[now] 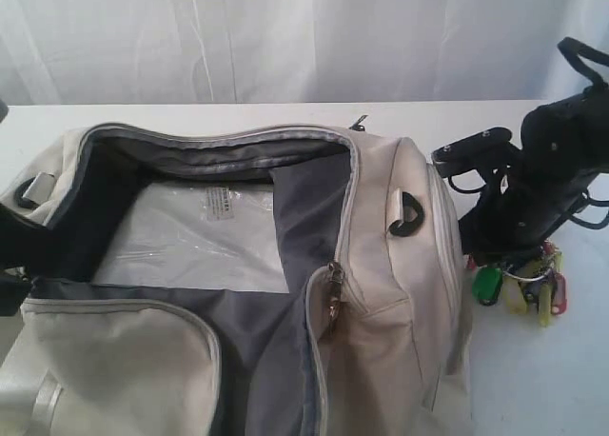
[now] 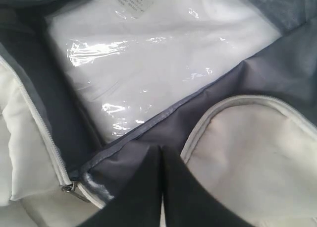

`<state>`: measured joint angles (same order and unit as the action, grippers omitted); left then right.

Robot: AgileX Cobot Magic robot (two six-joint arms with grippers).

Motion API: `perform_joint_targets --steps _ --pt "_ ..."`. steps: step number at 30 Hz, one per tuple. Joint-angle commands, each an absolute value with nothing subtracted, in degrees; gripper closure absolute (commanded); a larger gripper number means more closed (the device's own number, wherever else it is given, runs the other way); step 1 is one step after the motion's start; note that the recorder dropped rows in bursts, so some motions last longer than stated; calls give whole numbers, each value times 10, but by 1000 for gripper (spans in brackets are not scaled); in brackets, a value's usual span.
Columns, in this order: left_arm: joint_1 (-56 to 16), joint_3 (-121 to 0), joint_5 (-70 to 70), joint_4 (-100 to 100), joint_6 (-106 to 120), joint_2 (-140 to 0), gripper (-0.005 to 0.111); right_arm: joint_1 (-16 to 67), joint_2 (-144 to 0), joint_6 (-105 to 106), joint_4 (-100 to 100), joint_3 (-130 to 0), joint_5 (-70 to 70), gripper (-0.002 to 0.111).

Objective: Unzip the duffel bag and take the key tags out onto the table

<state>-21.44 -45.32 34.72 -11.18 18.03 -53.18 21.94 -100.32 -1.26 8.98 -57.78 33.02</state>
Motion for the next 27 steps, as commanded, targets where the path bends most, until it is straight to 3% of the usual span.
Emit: perform_joint_targets --steps 1,4,9,13,17,27 --pt "-213 -451 351 -124 180 -527 107 216 -993 -13 66 -598 368 65" --pt "-213 -451 352 -128 180 -527 107 216 -972 -13 66 -608 398 49" --pt "-213 -451 352 -128 180 -527 107 216 -909 -13 58 -614 429 48" --pt "-213 -451 352 -128 180 -527 107 216 -823 -13 51 -614 450 63" --pt "-213 -451 352 -128 180 -527 107 216 -713 -10 41 -602 467 108" --pt "-213 -451 347 -128 180 -527 107 216 -485 -13 32 -465 454 108"
